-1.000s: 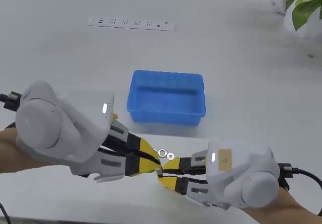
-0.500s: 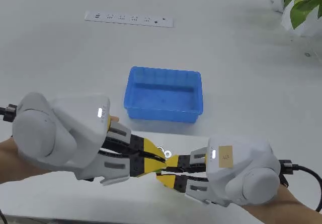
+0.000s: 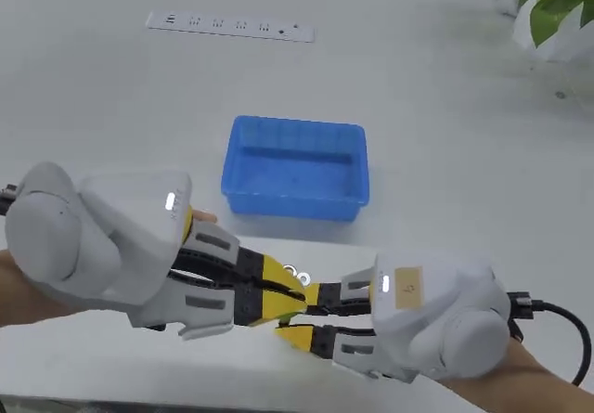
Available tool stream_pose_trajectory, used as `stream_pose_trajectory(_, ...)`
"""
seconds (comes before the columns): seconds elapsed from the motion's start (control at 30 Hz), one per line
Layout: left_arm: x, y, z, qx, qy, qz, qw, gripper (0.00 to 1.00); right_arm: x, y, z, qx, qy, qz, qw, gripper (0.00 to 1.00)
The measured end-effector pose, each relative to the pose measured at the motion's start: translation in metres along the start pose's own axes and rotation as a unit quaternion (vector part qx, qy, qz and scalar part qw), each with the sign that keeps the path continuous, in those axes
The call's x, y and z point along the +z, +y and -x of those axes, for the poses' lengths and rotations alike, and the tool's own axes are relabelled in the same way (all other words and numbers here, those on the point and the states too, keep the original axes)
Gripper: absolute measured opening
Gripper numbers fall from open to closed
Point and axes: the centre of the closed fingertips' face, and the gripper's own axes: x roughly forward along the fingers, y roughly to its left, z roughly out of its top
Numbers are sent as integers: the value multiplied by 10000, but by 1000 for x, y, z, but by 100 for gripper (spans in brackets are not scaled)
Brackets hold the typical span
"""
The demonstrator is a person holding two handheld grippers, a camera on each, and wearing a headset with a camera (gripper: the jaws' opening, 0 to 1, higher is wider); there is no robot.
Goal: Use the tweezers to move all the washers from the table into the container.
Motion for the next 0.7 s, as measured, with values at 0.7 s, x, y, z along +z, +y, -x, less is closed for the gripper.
stream_pose_trajectory(0.7, 19, 5, 15, 132, -125, -176, 9997, 4, 17, -12, 11, -278, 11, 397, 9988, 8)
